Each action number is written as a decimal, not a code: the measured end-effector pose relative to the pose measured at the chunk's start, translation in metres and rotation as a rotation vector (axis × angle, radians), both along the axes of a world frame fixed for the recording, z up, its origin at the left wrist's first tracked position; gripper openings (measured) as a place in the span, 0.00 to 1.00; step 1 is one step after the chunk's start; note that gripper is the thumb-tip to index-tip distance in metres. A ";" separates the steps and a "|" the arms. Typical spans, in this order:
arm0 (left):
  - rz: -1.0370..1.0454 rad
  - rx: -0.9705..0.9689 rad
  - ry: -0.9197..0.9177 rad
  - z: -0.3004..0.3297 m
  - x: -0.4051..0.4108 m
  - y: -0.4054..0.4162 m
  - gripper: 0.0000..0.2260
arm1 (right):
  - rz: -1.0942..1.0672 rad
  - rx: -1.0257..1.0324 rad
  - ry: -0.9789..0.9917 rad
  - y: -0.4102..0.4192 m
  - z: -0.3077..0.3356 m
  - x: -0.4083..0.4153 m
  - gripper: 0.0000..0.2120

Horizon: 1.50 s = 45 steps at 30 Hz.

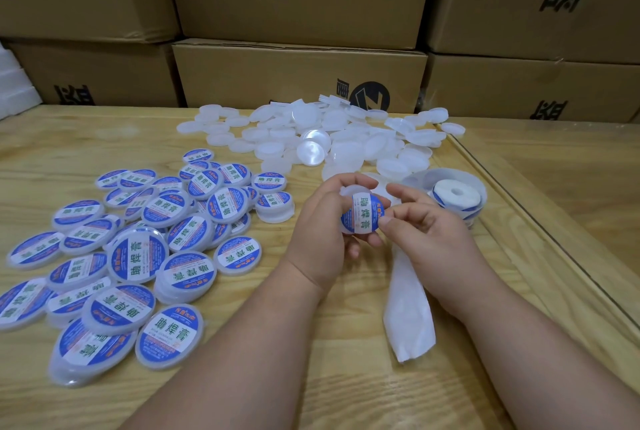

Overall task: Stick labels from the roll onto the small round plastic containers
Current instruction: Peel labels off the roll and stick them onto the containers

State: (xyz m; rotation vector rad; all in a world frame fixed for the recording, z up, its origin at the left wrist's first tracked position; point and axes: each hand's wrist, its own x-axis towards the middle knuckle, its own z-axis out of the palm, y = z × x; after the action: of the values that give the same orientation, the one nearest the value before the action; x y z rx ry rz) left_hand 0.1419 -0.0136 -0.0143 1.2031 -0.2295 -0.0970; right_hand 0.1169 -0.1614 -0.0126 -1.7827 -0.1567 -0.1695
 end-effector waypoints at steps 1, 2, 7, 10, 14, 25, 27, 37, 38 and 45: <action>-0.005 0.007 -0.005 -0.001 0.000 0.000 0.16 | -0.006 -0.005 -0.005 0.000 0.000 0.000 0.08; -0.009 0.014 -0.011 -0.001 0.000 -0.001 0.17 | -0.010 -0.010 -0.008 0.000 0.001 0.001 0.08; -0.013 0.026 -0.017 -0.002 0.000 -0.001 0.18 | -0.005 -0.013 -0.002 0.001 0.001 0.001 0.09; -0.014 0.025 -0.024 -0.001 -0.001 -0.001 0.18 | -0.003 -0.011 -0.008 0.001 0.001 0.001 0.09; -0.011 0.028 -0.034 -0.001 -0.002 -0.001 0.17 | 0.028 0.016 -0.008 0.001 0.000 0.001 0.11; -0.014 0.033 -0.037 0.001 -0.004 -0.002 0.17 | 0.029 0.025 -0.015 -0.001 -0.001 0.001 0.12; -0.013 0.034 -0.038 0.001 -0.004 -0.001 0.17 | 0.029 0.022 -0.013 -0.001 -0.001 0.001 0.12; 0.012 0.055 -0.031 0.002 -0.004 -0.002 0.18 | 0.030 0.022 -0.011 -0.001 -0.003 0.002 0.12; 0.017 0.054 -0.029 0.003 -0.005 -0.003 0.18 | 0.025 0.022 -0.011 0.000 -0.004 0.003 0.12; 0.096 0.091 -0.010 0.005 -0.009 -0.004 0.20 | -0.005 0.046 -0.020 0.002 0.000 0.000 0.15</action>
State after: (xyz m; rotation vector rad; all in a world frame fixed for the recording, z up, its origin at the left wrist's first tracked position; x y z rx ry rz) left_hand 0.1334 -0.0172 -0.0091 1.3033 -0.1775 -0.0179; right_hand 0.1173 -0.1594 -0.0129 -1.7361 -0.1615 -0.1937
